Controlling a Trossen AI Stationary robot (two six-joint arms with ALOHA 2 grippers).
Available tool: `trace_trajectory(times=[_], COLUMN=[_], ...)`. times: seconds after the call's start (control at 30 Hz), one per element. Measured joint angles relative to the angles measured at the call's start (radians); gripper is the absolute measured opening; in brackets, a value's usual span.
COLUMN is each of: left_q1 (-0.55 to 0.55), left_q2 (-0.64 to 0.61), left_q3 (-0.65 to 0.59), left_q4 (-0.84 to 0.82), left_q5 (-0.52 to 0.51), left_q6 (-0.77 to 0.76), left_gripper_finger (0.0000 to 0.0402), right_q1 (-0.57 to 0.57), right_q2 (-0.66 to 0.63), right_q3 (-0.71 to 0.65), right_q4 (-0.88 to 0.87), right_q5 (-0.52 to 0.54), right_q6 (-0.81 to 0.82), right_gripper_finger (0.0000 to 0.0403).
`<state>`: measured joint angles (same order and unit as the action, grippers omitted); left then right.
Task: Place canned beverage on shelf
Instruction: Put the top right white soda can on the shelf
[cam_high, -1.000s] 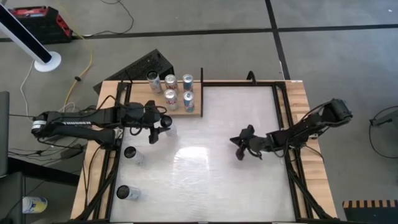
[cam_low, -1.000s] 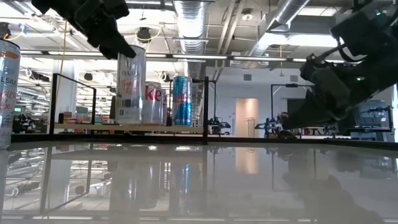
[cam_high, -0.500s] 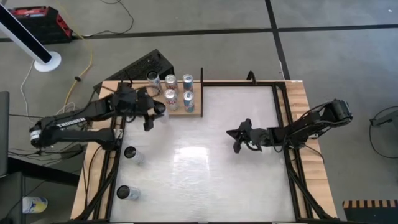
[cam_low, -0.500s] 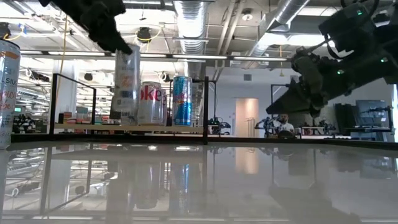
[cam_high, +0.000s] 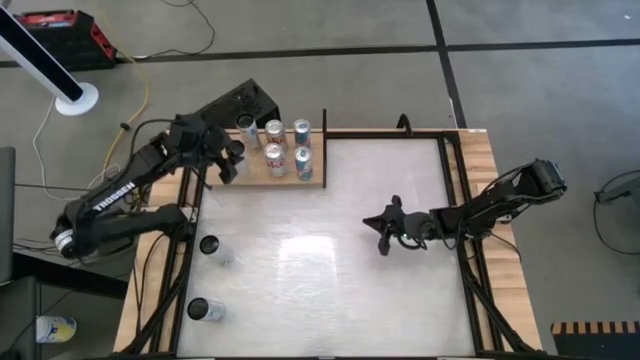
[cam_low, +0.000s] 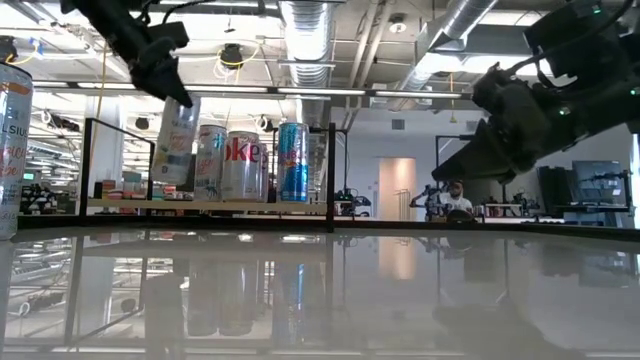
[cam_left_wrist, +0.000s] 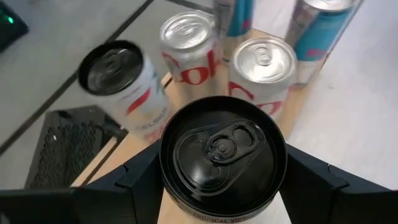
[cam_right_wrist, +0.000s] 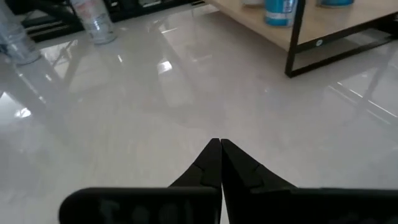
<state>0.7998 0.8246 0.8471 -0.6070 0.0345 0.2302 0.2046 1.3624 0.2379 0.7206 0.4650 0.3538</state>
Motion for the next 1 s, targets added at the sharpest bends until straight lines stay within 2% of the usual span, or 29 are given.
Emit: trace_trajectory(times=[0.3, 0.47, 0.93, 1.0], left_q1=[0.138, 0.172, 0.187, 0.186], left_q2=[0.001, 0.005, 0.013, 0.013], left_q3=[-0.001, -0.075, -0.100, -0.110], left_q4=[0.003, 0.096, 0.097, 0.105], left_q5=[0.088, 0.118, 0.151, 0.150], left_q6=[0.023, 0.012, 0.037, 0.021], left_gripper_finger=[0.0234, 0.0234, 0.0234, 0.0246], right_q1=[0.031, 0.028, 0.021, 0.017], right_q2=[0.000, 0.000, 0.000, 0.000], right_q3=[0.000, 0.000, 0.000, 0.000], right_q4=[-0.014, -0.013, -0.009, -0.008], right_q5=[0.001, 0.005, 0.007, 0.007], right_q6=[-0.015, -0.037, -0.040, -0.040], right_gripper_finger=[0.0024, 0.0026, 0.0025, 0.0025])
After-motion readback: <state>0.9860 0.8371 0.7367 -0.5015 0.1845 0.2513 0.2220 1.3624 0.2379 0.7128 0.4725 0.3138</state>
